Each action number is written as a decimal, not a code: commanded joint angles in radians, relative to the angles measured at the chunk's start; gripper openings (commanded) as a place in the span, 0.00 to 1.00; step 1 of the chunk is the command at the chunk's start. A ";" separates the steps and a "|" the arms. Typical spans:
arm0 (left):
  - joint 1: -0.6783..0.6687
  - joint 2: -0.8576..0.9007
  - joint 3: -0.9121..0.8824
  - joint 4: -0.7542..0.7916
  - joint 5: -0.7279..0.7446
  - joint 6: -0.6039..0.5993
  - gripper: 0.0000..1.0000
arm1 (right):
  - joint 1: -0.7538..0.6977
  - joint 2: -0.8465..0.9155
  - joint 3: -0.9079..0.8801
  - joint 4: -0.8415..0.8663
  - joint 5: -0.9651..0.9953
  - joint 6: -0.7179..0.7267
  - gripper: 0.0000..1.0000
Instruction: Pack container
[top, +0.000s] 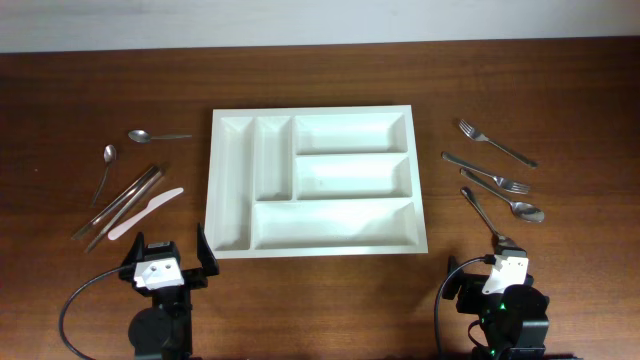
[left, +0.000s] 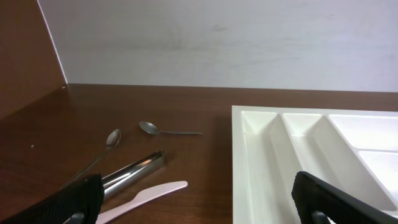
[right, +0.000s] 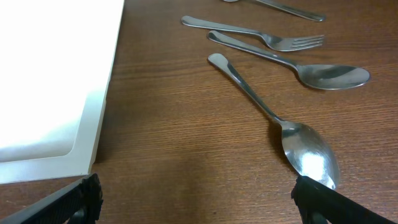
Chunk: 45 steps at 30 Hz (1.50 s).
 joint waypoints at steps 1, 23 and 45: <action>0.006 -0.008 -0.005 0.000 0.011 0.012 0.99 | 0.002 -0.012 -0.006 0.079 0.048 0.005 0.99; 0.006 -0.008 -0.005 0.000 0.011 0.012 0.99 | 0.002 -0.012 -0.006 0.079 0.048 0.005 0.99; 0.006 -0.008 -0.005 0.000 0.010 0.012 0.99 | 0.001 -0.012 -0.006 0.174 0.055 0.005 0.99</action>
